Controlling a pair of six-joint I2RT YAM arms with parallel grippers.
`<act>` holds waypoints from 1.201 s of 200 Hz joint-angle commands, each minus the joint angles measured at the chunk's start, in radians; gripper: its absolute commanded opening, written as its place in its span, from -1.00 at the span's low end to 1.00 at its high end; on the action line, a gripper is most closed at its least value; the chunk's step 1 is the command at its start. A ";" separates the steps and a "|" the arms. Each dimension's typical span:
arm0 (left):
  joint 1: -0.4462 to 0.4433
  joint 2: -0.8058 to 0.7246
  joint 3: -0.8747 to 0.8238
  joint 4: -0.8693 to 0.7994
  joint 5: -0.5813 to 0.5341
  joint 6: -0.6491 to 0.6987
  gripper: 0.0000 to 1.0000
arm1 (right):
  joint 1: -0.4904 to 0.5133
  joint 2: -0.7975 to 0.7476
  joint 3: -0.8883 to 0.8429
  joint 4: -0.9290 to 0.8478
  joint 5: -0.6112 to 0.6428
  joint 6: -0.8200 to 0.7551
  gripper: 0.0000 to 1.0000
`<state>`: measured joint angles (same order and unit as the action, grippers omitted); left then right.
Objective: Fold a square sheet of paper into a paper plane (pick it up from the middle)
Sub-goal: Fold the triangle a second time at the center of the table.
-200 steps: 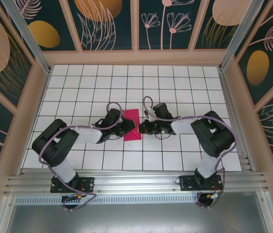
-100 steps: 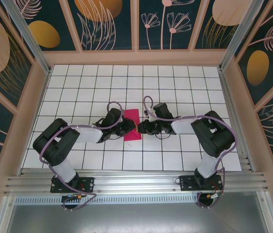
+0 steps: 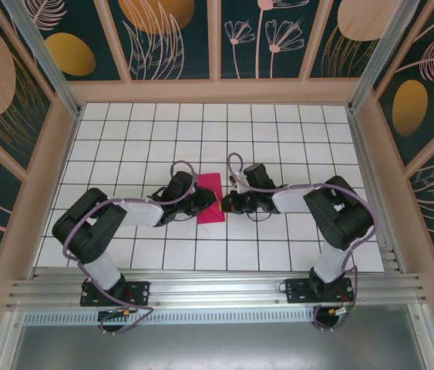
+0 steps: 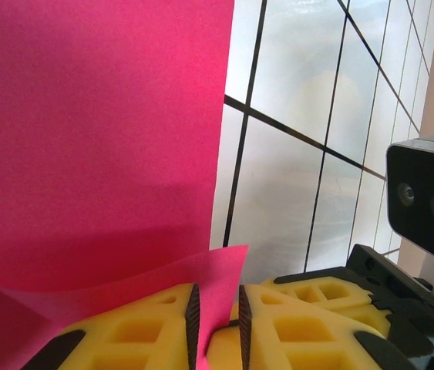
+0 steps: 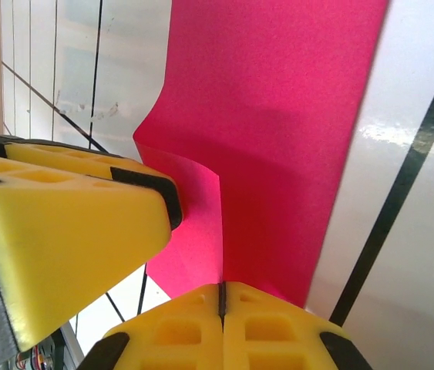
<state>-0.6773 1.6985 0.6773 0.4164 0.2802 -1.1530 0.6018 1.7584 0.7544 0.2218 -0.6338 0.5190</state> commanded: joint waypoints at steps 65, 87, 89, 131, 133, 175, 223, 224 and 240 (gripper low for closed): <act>-0.003 -0.005 -0.001 0.028 0.019 0.015 -0.54 | -0.014 0.021 0.033 -0.002 0.037 0.007 -0.94; -0.004 0.004 0.003 0.029 0.020 0.017 -0.54 | -0.014 0.025 0.037 -0.005 0.038 0.005 -0.94; -0.003 0.005 0.004 0.029 0.020 0.018 -0.54 | -0.014 0.025 0.038 -0.005 0.038 0.004 -0.94; -0.002 0.042 0.014 0.033 0.030 0.018 -0.54 | -0.014 0.031 0.044 -0.016 0.051 0.000 -0.93; -0.003 0.042 0.015 0.034 0.030 0.019 -0.54 | -0.015 0.031 0.045 -0.015 0.051 -0.001 -0.93; -0.003 0.055 0.026 0.034 0.033 0.023 -0.54 | -0.017 0.037 0.049 -0.025 0.063 -0.004 -0.93; -0.003 0.058 0.034 0.036 0.039 0.028 -0.52 | -0.016 0.038 0.049 -0.037 0.090 -0.005 -0.93; -0.003 0.057 0.034 0.036 0.039 0.027 -0.52 | -0.017 0.039 0.049 -0.038 0.089 -0.005 -0.93; -0.003 0.059 0.034 0.035 0.037 0.027 -0.52 | -0.019 0.042 0.050 -0.039 0.091 -0.004 -0.93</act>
<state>-0.6773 1.7439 0.6895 0.4305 0.3069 -1.1519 0.5941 1.7832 0.7811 0.2024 -0.5648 0.5224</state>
